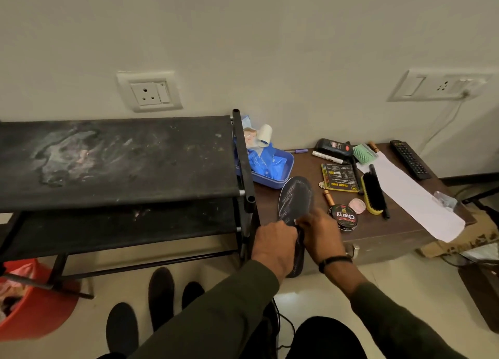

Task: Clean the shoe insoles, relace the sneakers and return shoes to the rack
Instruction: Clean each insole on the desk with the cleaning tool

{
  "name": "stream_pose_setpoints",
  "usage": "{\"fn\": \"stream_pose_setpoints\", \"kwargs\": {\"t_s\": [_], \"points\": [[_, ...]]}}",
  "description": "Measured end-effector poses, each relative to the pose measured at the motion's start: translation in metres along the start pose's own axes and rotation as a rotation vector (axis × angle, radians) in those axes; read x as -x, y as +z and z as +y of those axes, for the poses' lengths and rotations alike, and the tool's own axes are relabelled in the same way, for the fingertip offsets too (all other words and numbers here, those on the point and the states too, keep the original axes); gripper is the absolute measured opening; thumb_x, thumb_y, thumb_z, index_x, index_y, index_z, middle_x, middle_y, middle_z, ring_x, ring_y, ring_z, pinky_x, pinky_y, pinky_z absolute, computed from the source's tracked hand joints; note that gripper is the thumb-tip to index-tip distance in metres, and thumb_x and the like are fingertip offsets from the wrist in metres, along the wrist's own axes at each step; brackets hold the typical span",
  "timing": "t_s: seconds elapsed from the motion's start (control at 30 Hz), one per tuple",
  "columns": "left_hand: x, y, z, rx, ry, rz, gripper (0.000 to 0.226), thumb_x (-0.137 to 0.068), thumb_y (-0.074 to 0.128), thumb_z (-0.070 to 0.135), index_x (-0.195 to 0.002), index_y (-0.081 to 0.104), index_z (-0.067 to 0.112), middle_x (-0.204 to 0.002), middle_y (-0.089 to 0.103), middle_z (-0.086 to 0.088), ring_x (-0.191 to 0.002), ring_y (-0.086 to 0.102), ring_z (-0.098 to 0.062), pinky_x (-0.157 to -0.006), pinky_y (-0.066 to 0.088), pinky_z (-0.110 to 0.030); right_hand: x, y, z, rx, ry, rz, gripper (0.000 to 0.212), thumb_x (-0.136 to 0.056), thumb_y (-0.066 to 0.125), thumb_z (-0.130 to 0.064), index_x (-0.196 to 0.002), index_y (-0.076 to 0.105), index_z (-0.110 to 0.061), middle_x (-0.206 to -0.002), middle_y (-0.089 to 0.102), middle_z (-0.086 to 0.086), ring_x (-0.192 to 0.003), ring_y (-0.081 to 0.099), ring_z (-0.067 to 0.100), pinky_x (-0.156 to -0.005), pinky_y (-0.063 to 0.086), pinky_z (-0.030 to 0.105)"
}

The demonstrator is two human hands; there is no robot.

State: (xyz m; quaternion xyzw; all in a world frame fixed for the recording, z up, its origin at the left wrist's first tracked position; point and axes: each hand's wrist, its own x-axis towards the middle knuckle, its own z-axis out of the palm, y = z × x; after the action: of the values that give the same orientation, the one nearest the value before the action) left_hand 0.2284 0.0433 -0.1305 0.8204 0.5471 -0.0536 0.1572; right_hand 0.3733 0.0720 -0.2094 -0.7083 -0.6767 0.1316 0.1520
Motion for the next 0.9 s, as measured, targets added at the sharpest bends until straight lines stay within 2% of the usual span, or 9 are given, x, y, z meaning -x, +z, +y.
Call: {"fn": "stream_pose_setpoints", "kwargs": {"t_s": [0.1, 0.27, 0.43, 0.57, 0.67, 0.8, 0.9], "points": [[-0.006, -0.001, -0.002, 0.010, 0.012, -0.037, 0.027, -0.094, 0.069, 0.022, -0.119, 0.061, 0.016, -0.116, 0.063, -0.010, -0.106, 0.063, -0.028, -0.090, 0.055, -0.041, -0.044, -0.004, 0.010, 0.059, 0.010, 0.046, 0.015, -0.094, 0.063, -0.014, -0.106, 0.072, -0.012, -0.112, 0.059, 0.006, -0.099, 0.058, 0.019, -0.080, 0.039, 0.022], [-0.012, -0.004, -0.001, 0.020, 0.014, -0.110, 0.043, -0.093, 0.072, 0.025, -0.130, 0.055, 0.014, -0.126, 0.058, -0.013, -0.113, 0.060, -0.031, -0.096, 0.052, -0.046, -0.110, -0.014, 0.010, 0.066, 0.168, 0.129, 0.016, -0.095, 0.061, -0.010, -0.106, 0.074, -0.008, -0.111, 0.063, 0.014, -0.102, 0.060, 0.031, -0.082, 0.045, 0.033], [-0.014, 0.002, -0.004, 0.072, -0.001, -0.128, 0.040, -0.092, 0.072, 0.022, -0.128, 0.055, 0.013, -0.125, 0.057, -0.013, -0.113, 0.059, -0.030, -0.096, 0.052, -0.044, -0.056, -0.005, 0.004, -0.002, 0.160, 0.135, 0.015, -0.096, 0.063, -0.014, -0.105, 0.074, -0.009, -0.109, 0.061, 0.011, -0.097, 0.060, 0.024, -0.082, 0.042, 0.027], [-0.016, -0.002, 0.000, 0.088, 0.001, -0.132, 0.038, -0.093, 0.070, 0.017, -0.127, 0.055, 0.012, -0.128, 0.055, -0.014, -0.117, 0.058, -0.031, -0.099, 0.052, -0.044, -0.011, -0.001, 0.002, -0.026, 0.121, 0.086, 0.012, -0.093, 0.067, -0.013, -0.103, 0.074, -0.011, -0.110, 0.062, 0.006, -0.098, 0.062, 0.022, -0.087, 0.048, 0.028], [-0.017, -0.008, 0.001, 0.107, -0.010, -0.117, 0.038, -0.093, 0.071, 0.016, -0.128, 0.056, 0.011, -0.129, 0.056, -0.015, -0.118, 0.058, -0.031, -0.100, 0.052, -0.043, -0.038, -0.010, 0.001, 0.034, 0.076, 0.069, 0.013, -0.094, 0.065, -0.016, -0.104, 0.073, -0.013, -0.109, 0.062, 0.006, -0.096, 0.060, 0.021, -0.082, 0.048, 0.029], [-0.015, -0.008, 0.001, 0.163, -0.044, -0.109, 0.037, -0.094, 0.070, 0.014, -0.128, 0.057, 0.010, -0.128, 0.058, -0.015, -0.117, 0.059, -0.031, -0.100, 0.053, -0.043, -0.106, -0.022, -0.012, 0.055, 0.161, 0.075, 0.015, -0.094, 0.065, -0.018, -0.106, 0.072, -0.011, -0.104, 0.067, 0.011, -0.092, 0.062, 0.026, -0.077, 0.049, 0.034], [-0.009, -0.003, 0.000, 0.190, -0.060, -0.072, 0.035, -0.092, 0.071, 0.016, -0.124, 0.059, 0.010, -0.125, 0.058, -0.014, -0.114, 0.059, -0.031, -0.098, 0.053, -0.042, -0.119, -0.025, -0.021, 0.021, 0.196, 0.096, 0.012, -0.094, 0.066, -0.016, -0.099, 0.075, -0.012, -0.096, 0.070, 0.010, -0.085, 0.060, 0.023, -0.074, 0.043, 0.028]]}}
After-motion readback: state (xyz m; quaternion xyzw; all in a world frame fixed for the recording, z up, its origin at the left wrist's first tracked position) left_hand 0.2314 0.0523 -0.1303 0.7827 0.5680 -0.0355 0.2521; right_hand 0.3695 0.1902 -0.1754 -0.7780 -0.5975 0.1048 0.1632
